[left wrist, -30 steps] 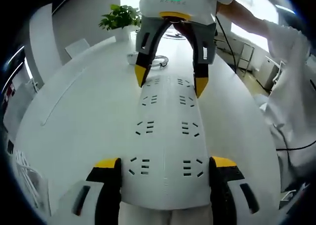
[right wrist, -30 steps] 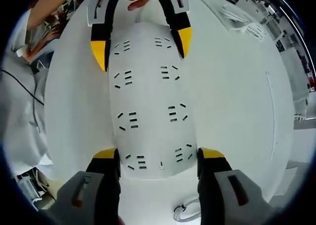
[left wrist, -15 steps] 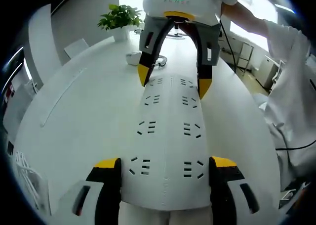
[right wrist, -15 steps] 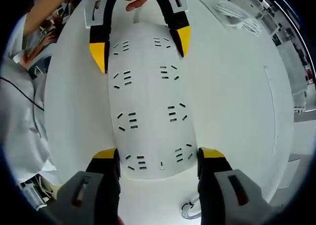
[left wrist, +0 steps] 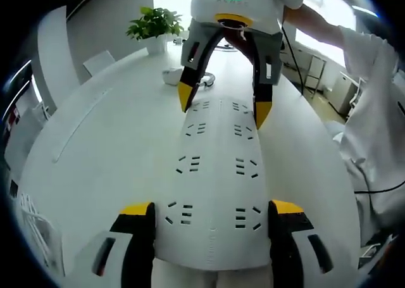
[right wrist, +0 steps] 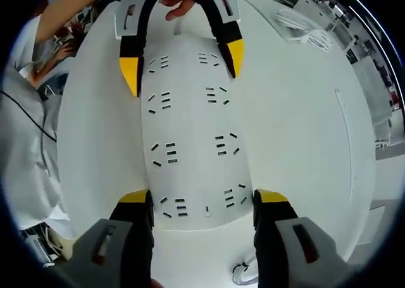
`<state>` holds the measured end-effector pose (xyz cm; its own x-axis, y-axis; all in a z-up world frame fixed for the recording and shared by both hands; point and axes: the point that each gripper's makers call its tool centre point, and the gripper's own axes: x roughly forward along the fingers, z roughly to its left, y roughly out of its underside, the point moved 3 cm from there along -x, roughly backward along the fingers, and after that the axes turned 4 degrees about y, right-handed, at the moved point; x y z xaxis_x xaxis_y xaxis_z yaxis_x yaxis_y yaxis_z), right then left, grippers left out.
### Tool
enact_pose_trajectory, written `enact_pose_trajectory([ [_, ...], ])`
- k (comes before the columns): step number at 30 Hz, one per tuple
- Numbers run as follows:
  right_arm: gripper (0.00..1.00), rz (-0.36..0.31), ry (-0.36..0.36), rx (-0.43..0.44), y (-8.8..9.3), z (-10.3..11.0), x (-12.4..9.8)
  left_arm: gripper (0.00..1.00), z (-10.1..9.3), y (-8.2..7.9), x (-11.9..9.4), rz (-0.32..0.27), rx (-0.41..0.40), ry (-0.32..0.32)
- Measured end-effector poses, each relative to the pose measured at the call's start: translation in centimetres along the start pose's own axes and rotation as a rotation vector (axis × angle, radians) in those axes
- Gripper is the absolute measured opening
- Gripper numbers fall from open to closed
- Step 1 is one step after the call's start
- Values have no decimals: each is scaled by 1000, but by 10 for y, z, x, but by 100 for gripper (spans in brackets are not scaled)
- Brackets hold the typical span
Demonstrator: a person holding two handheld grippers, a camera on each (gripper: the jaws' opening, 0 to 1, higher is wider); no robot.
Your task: Straighten the power strip on the desk, plug the charger into it
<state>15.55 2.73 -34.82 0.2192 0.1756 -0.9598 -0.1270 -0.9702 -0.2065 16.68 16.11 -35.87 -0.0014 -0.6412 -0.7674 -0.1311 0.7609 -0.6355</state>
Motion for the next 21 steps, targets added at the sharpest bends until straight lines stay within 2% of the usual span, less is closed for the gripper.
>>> enact_pose_trajectory([
  [4, 63, -70, -1, 33, -1, -1, -2, 75, 0, -1, 1, -24, -7, -6],
  [8, 63, -188, -22, 177, -1, -6, -11, 74, 1, -7, 0, -114, -63, 7],
  [12, 64, -344, 18, 289, 3, -17, -30, 76, -1, -5, 0, -147, -47, 7],
  [13, 64, -425, 40, 347, 4, -23, -39, 76, -1, -5, 0, -154, -45, 5],
  [16, 64, -609, 128, 489, 19, -45, -62, 77, -4, -6, 0, -176, -35, -4],
  [18, 64, -697, 202, 585, 37, -55, -73, 77, -6, -6, 0, -193, -18, -13],
  [19, 64, -725, 274, 633, 49, -62, -78, 76, -6, -7, 0, -203, -9, -21],
  [20, 64, -756, 352, 650, 62, -67, -81, 76, -6, -7, 0, -212, -3, -30],
  [21, 64, -771, 387, 664, 69, -65, -81, 76, -6, -7, 1, -217, 2, -33],
])
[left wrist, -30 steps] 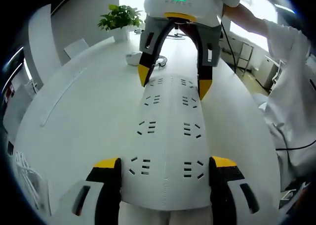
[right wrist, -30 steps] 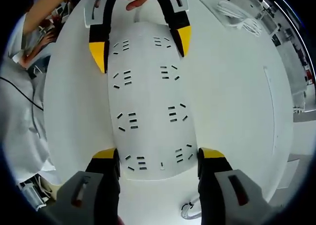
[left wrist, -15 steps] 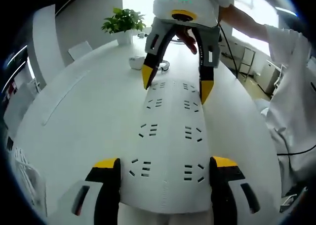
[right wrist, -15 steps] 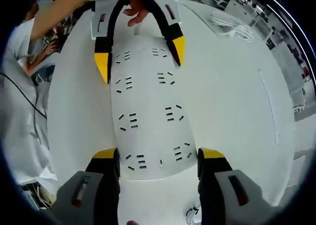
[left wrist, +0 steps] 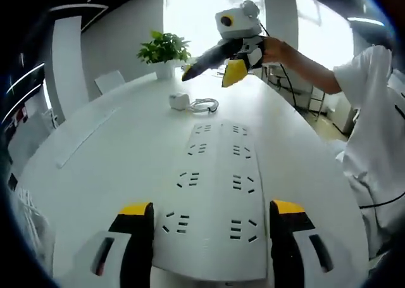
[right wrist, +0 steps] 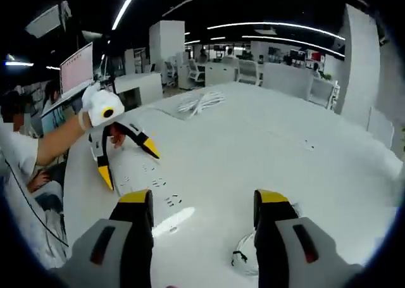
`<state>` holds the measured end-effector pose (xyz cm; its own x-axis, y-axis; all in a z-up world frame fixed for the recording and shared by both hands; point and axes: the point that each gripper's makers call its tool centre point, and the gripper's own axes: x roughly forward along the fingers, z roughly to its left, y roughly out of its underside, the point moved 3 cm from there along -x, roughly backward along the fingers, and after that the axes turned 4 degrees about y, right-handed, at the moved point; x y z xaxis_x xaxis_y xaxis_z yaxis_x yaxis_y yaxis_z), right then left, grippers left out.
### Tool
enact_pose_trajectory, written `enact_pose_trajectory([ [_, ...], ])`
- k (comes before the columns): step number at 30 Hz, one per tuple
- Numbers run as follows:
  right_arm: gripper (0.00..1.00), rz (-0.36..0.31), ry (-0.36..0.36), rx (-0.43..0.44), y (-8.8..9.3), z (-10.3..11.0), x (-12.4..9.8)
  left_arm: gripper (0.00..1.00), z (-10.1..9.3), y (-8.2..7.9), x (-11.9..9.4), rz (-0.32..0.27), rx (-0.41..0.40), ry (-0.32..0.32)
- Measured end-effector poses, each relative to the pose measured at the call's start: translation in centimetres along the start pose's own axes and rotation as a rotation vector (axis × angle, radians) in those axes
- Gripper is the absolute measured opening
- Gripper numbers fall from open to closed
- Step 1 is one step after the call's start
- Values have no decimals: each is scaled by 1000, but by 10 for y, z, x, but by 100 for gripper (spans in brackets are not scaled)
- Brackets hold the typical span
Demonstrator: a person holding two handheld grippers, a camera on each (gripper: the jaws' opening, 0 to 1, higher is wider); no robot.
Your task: Straighten the power strip on the desk, plug the charger into it
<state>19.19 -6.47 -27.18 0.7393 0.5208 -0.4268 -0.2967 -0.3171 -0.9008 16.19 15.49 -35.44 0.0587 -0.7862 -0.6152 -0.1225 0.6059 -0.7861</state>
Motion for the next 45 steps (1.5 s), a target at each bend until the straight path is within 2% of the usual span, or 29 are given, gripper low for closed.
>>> enact_pose_trajectory([
  [2, 63, -27, 119, 37, 15, -20, -10, 76, 2, 0, 0, -13, 11, -4],
  [6, 63, -88, 250, 110, 27, -42, -19, 76, 2, -1, 0, -38, 5, -1],
  [9, 63, -108, 329, 158, 35, -54, -19, 77, 2, -1, 0, -50, 5, -6],
  [15, 62, -121, 448, 251, 52, -70, -4, 79, 1, -3, 4, -101, -1, -23],
  [18, 62, -113, 545, 287, 62, -77, 6, 79, 1, -3, 6, -134, 8, -29],
  [21, 60, -151, 633, 266, 58, -80, 17, 80, 0, -3, 7, -169, 12, -23],
  [24, 61, -154, 710, 250, 56, -85, 28, 81, 0, -4, 7, -193, 9, -22],
  [28, 58, -142, 746, 251, 53, -93, 35, 82, -2, -5, 7, -207, 14, -28],
  [31, 51, -110, 755, 249, 58, -93, 42, 82, -3, -4, 7, -198, 25, -36],
  [35, 51, -60, 764, 226, 64, -92, 49, 84, -4, -3, 7, -194, 33, -35],
  [41, 39, -61, 755, 218, 63, -92, 50, 83, -4, -3, 5, -207, 22, -32],
  [45, 38, -57, 749, 223, 64, -93, 48, 83, -4, -4, 5, -218, 17, -30],
])
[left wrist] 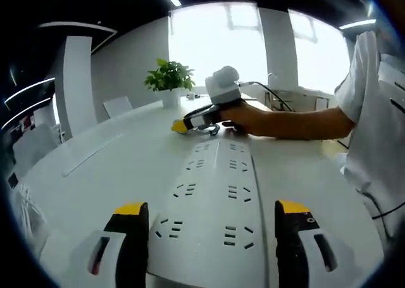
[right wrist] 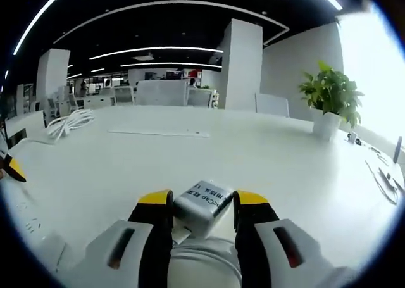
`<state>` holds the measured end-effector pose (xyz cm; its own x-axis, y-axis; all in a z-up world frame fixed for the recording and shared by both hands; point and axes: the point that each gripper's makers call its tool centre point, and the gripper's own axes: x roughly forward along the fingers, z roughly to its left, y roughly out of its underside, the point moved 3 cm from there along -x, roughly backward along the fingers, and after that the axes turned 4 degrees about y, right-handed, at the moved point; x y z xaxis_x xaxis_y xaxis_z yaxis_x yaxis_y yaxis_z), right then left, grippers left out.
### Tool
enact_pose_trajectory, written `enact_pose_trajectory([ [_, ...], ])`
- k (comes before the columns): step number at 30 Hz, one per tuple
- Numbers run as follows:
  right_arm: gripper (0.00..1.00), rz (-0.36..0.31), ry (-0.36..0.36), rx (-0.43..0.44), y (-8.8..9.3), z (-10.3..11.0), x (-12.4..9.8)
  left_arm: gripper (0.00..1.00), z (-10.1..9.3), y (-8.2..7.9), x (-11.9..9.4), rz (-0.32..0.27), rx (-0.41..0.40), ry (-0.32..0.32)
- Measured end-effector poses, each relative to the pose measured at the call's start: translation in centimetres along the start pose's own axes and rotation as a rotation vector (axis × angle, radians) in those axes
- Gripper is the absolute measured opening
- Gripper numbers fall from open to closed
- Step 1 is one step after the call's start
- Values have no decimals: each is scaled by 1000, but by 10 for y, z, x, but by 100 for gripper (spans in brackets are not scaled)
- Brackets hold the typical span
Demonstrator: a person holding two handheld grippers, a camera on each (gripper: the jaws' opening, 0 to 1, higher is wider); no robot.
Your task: Straighten the power strip on the desk, plug the charger into it
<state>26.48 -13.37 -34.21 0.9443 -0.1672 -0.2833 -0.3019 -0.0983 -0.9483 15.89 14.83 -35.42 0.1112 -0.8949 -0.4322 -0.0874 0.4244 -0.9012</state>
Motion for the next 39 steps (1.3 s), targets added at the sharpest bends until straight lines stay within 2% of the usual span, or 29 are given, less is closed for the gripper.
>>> enact_pose_trajectory([
  [10, 38, -3, -20, -68, -2, 2, 4, 81, 1, -1, -1, -5, -4, -2],
  [12, 40, -3, -31, -59, -2, 5, 5, 81, 1, -1, -1, -5, -3, -2],
  [15, 37, 4, -27, -65, -1, 4, 6, 81, 1, -1, -1, -7, -2, -1],
  [17, 37, 7, -39, -31, -1, 2, 6, 81, 1, -1, -1, -4, 0, -2],
  [25, 34, 19, -80, 3, -1, 0, 5, 81, 0, 0, 0, -3, 5, -4],
  [28, 28, 41, -97, 20, 1, -3, 4, 80, 0, 0, -1, -6, 4, -3],
  [33, 27, 44, -104, 8, 3, -8, 4, 80, 1, 0, -1, -5, 6, -5],
  [39, 27, 33, -130, 52, 2, -10, 2, 80, 0, 0, -2, -7, 3, -5],
])
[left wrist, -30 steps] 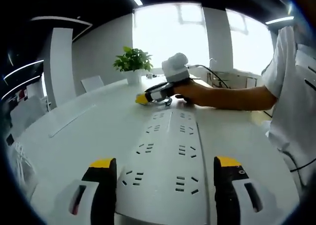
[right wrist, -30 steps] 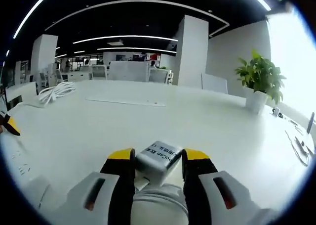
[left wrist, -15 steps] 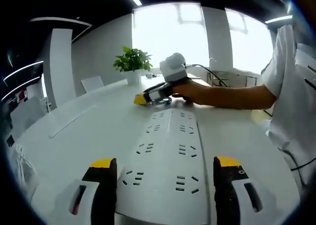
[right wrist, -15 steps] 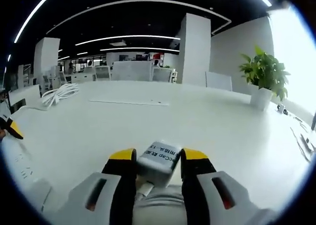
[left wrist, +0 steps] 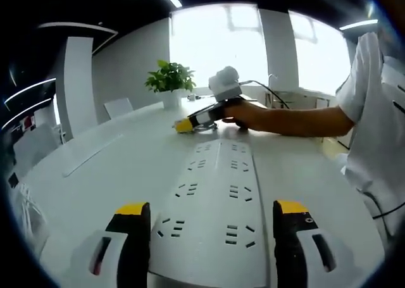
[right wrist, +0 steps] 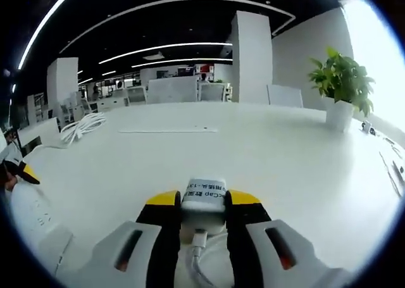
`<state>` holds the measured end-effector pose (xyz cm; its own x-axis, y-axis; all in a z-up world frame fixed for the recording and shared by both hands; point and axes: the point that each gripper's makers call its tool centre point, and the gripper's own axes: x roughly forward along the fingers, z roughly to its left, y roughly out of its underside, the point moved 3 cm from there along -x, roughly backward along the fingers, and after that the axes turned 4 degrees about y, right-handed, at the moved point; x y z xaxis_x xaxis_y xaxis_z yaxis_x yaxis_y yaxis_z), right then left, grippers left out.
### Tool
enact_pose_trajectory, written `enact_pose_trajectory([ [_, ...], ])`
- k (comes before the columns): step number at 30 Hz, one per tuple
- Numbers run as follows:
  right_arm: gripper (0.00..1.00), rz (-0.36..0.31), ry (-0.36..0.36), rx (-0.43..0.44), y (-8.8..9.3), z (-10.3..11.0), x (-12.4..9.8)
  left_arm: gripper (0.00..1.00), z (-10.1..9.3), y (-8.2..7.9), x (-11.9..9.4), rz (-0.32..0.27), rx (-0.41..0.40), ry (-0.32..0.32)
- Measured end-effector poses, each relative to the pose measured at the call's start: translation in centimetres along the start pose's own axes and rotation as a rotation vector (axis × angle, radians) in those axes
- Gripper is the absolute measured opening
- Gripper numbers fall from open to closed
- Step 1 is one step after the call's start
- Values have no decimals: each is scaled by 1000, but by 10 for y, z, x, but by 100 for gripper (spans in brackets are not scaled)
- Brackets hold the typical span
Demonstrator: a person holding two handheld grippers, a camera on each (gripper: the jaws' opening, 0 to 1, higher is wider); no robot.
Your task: Straighten the power strip on the desk, plug the charger into it
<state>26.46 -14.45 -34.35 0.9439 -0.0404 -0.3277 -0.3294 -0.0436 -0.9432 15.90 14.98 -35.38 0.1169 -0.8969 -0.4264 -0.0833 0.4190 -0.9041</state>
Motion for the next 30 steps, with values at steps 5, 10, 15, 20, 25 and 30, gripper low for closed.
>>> enact_pose_trajectory([
  [5, 27, -24, -31, 30, -7, 3, -6, 80, 0, 0, -1, 0, -2, 0],
  [10, 27, 14, -93, 100, -2, 5, -16, 80, 0, 1, 0, 5, 3, -1],
  [15, 27, 34, -115, 111, -8, 1, -31, 81, -1, 1, 0, 15, 13, -6],
  [20, 27, 108, -247, 144, -18, 12, -58, 80, -1, 1, 1, 17, 13, -8],
  [25, 27, 178, -332, 120, -29, 26, -81, 80, -2, 0, 1, 15, 11, -4],
  [30, 27, 229, -413, 83, -45, 45, -104, 81, -2, -1, 1, 15, 12, -5],
])
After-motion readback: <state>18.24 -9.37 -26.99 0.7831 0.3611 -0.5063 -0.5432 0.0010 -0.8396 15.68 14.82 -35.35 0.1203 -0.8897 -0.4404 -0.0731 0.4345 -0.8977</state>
